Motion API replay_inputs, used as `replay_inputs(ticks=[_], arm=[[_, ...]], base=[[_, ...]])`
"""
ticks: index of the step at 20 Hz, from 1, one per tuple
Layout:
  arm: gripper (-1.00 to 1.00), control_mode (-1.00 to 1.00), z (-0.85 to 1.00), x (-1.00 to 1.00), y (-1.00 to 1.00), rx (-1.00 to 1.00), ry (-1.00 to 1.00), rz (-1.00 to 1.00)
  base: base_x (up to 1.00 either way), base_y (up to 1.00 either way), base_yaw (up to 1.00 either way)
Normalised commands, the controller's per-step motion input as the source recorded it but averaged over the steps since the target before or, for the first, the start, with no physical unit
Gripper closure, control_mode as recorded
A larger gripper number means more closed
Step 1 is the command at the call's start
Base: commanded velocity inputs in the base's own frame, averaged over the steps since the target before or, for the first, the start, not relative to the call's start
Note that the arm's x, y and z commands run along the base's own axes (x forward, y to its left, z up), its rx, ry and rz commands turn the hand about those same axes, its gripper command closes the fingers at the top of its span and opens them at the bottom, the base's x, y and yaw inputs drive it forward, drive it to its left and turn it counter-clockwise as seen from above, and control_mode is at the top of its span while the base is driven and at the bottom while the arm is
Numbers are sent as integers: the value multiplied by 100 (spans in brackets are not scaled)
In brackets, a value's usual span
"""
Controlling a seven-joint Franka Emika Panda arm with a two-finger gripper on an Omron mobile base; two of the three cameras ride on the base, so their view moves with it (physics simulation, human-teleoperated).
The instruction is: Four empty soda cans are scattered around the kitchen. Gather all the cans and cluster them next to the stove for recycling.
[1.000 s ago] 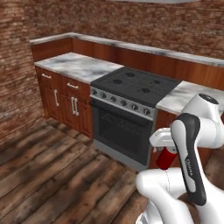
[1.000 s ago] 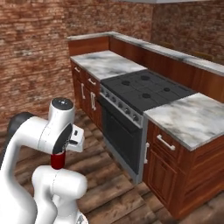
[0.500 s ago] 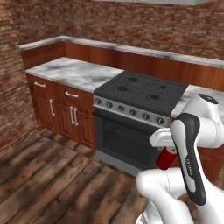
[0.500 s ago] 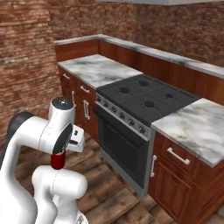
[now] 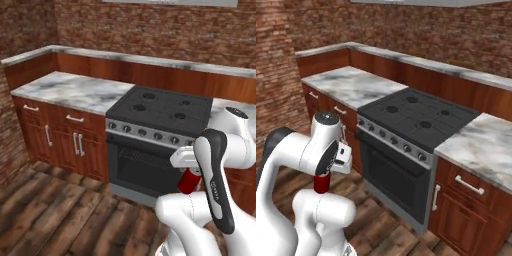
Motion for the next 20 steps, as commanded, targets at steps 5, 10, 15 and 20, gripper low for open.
replay_inputs(ticks=[5, 10, 15, 20], arm=[[100, 100, 0, 0, 0, 0, 0, 0], [100, 100, 0, 0, 0, 0, 0, 0], [100, 100, 0, 0, 0, 0, 0, 0], [100, 100, 0, 0, 0, 0, 0, 0]], base=[[33, 20, -40], [24, 13, -43], [24, 6, -41], [19, 0, -39]])
